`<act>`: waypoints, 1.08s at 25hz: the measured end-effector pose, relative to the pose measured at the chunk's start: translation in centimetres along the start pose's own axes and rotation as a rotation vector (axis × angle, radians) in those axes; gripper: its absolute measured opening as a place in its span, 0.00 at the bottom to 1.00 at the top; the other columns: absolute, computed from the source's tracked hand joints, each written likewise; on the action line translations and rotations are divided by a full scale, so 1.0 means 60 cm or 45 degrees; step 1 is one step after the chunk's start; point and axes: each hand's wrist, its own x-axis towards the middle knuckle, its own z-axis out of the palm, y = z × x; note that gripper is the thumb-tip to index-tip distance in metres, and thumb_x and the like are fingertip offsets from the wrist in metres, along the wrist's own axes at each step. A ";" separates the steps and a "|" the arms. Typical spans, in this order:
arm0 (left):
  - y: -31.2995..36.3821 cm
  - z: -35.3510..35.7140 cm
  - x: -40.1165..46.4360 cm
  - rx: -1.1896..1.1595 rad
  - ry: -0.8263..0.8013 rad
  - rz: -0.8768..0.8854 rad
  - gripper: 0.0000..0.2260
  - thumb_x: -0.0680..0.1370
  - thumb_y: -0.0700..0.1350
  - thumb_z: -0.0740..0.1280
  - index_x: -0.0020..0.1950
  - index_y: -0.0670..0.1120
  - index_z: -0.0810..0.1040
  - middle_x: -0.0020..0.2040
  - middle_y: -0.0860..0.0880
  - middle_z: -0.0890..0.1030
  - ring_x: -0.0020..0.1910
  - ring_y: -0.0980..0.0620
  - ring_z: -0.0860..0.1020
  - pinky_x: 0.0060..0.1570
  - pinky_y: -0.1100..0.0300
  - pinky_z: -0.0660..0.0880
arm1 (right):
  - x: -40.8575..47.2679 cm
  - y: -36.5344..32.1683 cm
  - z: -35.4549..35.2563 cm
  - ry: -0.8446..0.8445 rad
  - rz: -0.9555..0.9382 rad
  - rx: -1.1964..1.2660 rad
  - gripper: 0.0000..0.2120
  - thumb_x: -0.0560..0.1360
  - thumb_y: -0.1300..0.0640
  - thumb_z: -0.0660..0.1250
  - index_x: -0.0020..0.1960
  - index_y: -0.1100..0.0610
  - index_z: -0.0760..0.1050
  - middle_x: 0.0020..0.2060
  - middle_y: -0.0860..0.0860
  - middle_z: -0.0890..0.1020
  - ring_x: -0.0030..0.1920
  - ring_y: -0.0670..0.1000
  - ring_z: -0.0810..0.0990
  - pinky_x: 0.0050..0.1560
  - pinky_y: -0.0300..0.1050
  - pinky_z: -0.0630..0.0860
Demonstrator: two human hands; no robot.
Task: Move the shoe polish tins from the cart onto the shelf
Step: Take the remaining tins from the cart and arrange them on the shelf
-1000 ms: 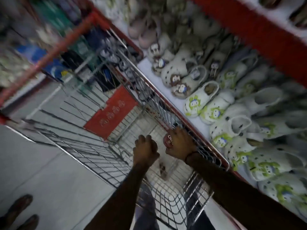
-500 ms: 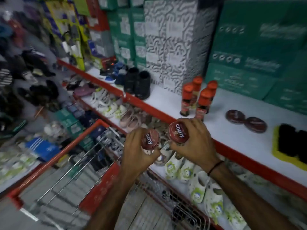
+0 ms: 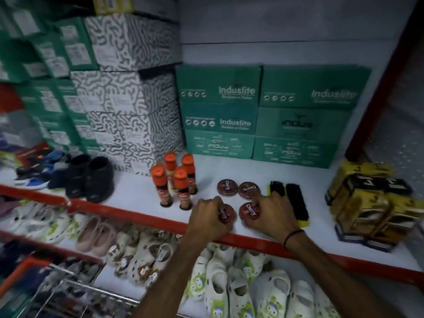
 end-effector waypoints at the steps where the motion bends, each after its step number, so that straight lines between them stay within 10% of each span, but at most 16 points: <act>1: 0.000 0.009 0.007 -0.019 -0.005 0.008 0.19 0.66 0.52 0.76 0.51 0.45 0.81 0.49 0.44 0.87 0.50 0.40 0.83 0.49 0.49 0.80 | 0.004 0.002 0.006 -0.004 0.000 -0.023 0.25 0.64 0.31 0.70 0.49 0.50 0.80 0.45 0.54 0.86 0.54 0.59 0.80 0.52 0.51 0.74; 8: -0.005 0.024 0.045 0.059 0.009 0.045 0.21 0.71 0.50 0.75 0.64 0.53 0.83 0.68 0.44 0.78 0.66 0.40 0.76 0.66 0.48 0.74 | 0.029 0.011 0.023 0.004 -0.035 -0.016 0.22 0.67 0.33 0.70 0.53 0.45 0.83 0.53 0.47 0.85 0.58 0.56 0.77 0.54 0.51 0.72; 14: -0.010 0.011 0.096 0.008 -0.062 0.162 0.24 0.76 0.33 0.64 0.73 0.42 0.76 0.69 0.39 0.80 0.67 0.38 0.77 0.70 0.46 0.74 | 0.063 0.029 0.015 0.070 -0.103 -0.009 0.21 0.74 0.44 0.65 0.67 0.46 0.77 0.68 0.47 0.80 0.67 0.55 0.75 0.65 0.55 0.70; 19: -0.016 0.019 0.102 0.040 -0.116 0.184 0.22 0.79 0.35 0.63 0.73 0.45 0.76 0.64 0.37 0.81 0.63 0.36 0.78 0.64 0.43 0.77 | 0.085 0.036 0.033 -0.163 -0.154 -0.001 0.18 0.79 0.51 0.61 0.68 0.47 0.76 0.69 0.49 0.79 0.74 0.54 0.71 0.80 0.65 0.49; 27: -0.020 0.017 0.111 0.164 -0.156 0.181 0.22 0.82 0.40 0.63 0.77 0.49 0.72 0.77 0.45 0.74 0.77 0.39 0.70 0.75 0.43 0.69 | 0.091 0.039 0.037 -0.140 -0.163 0.042 0.18 0.81 0.48 0.61 0.70 0.46 0.75 0.70 0.50 0.79 0.76 0.54 0.69 0.81 0.65 0.47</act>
